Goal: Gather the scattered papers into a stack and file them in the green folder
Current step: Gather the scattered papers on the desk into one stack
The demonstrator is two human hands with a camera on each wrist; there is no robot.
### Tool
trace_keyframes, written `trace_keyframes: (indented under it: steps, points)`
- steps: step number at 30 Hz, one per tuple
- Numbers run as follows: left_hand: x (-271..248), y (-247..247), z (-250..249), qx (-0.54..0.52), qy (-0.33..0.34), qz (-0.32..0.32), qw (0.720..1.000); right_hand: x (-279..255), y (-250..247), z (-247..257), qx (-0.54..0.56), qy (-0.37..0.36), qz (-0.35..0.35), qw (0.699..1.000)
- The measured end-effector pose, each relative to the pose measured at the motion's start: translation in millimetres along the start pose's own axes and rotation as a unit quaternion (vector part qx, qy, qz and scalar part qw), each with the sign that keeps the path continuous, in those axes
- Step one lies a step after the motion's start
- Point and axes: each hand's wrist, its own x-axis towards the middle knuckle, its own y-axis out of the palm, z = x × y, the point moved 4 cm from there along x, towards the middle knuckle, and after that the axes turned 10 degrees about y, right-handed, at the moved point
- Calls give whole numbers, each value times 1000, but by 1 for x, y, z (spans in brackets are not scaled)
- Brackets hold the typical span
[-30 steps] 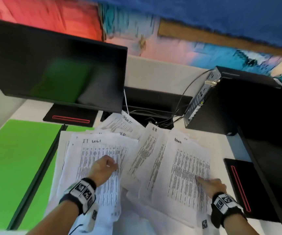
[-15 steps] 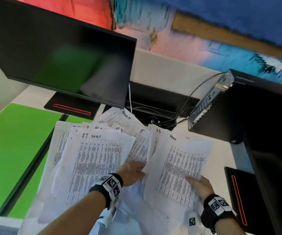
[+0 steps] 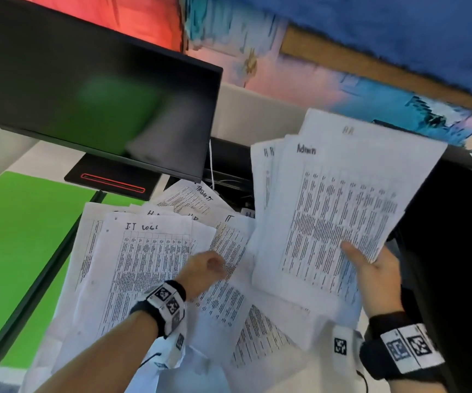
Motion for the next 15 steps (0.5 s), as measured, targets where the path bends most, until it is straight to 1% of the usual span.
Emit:
trace_keyframes:
  steps: [2, 4, 6, 7, 9, 11, 13, 15]
  points:
    - [-3, -31, -7, 5, 16, -84, 996, -5, 1, 29, 14, -45, -15, 999]
    - [-8, -68, 2, 55, -3, -164, 985, -8, 7, 52, 44, -70, -11, 996]
    - [-17, -108, 22, 137, -63, -238, 960, -6, 23, 65, 101, -65, 15, 993]
    - [-24, -125, 33, 177, -107, -259, 943, -3, 34, 65, 124, -50, 30, 991]
    - [-42, -150, 50, 239, -201, -283, 907, 5, 61, 52, 138, 1, 61, 989]
    - [-62, -166, 65, 269, -268, -305, 874, 11, 92, 24, 141, 65, 101, 983]
    - [-78, -172, 79, 286, -301, -309, 855, 8, 118, -15, 117, 180, 131, 968]
    - [-89, -173, 91, 293, -310, -303, 852, -3, 140, -61, 73, 291, 172, 938]
